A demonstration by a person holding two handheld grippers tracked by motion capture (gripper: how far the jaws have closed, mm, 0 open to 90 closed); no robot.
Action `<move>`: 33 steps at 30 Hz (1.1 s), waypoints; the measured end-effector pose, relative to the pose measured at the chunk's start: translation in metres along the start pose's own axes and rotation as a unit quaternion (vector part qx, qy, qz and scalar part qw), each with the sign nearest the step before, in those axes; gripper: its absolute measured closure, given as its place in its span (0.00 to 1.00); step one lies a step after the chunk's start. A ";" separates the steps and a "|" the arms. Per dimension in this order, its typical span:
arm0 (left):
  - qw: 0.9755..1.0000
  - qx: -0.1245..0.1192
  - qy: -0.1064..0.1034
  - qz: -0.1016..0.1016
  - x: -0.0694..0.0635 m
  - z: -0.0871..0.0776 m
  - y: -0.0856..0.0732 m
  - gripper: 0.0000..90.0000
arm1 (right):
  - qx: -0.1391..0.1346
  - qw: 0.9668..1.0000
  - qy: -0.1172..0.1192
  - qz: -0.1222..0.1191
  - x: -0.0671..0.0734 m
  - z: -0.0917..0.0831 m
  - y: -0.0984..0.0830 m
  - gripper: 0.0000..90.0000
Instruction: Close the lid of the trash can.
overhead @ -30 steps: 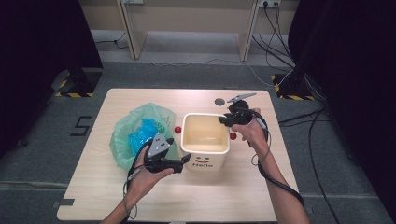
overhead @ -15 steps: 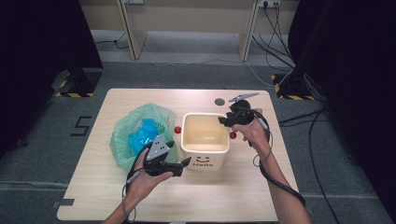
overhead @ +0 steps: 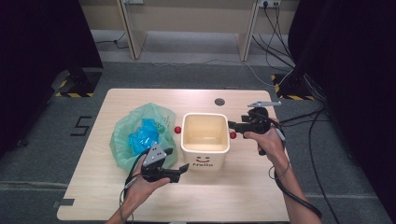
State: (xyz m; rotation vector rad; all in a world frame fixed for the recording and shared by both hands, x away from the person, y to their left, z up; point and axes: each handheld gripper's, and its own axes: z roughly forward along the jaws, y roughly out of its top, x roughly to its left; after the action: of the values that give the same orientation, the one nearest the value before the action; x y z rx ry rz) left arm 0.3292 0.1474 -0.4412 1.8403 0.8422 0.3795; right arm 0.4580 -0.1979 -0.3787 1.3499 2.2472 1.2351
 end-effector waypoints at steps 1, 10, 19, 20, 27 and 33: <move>1.000 0.001 0.000 0.002 0.000 -0.001 -0.001 0.16 | -0.001 1.000 0.002 0.005 -0.001 -0.002 -0.002 0.31; 1.000 -0.003 0.001 0.000 -0.001 -0.008 -0.010 0.16 | -0.011 1.000 0.016 0.016 -0.002 -0.016 -0.023 0.25; 1.000 0.002 0.000 -0.005 0.000 -0.007 -0.017 0.16 | -0.028 0.999 0.024 0.039 -0.006 -0.031 -0.047 0.22; 1.000 0.002 0.000 -0.005 0.000 -0.007 -0.017 0.16 | -0.028 0.999 0.024 0.040 -0.006 -0.032 -0.049 0.22; 1.000 0.004 0.001 -0.005 -0.001 -0.008 -0.021 0.16 | -0.031 0.998 0.017 0.043 -0.006 -0.037 -0.064 0.21; 1.000 0.008 -0.002 -0.004 0.000 -0.006 -0.025 0.16 | -0.031 0.999 0.011 0.044 -0.007 -0.038 -0.077 0.21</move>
State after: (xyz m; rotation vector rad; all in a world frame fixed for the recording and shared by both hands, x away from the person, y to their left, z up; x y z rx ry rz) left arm 0.3159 0.1569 -0.4611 1.8519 0.8530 0.3651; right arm 0.3930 -0.2403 -0.4160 1.4317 2.1663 1.3435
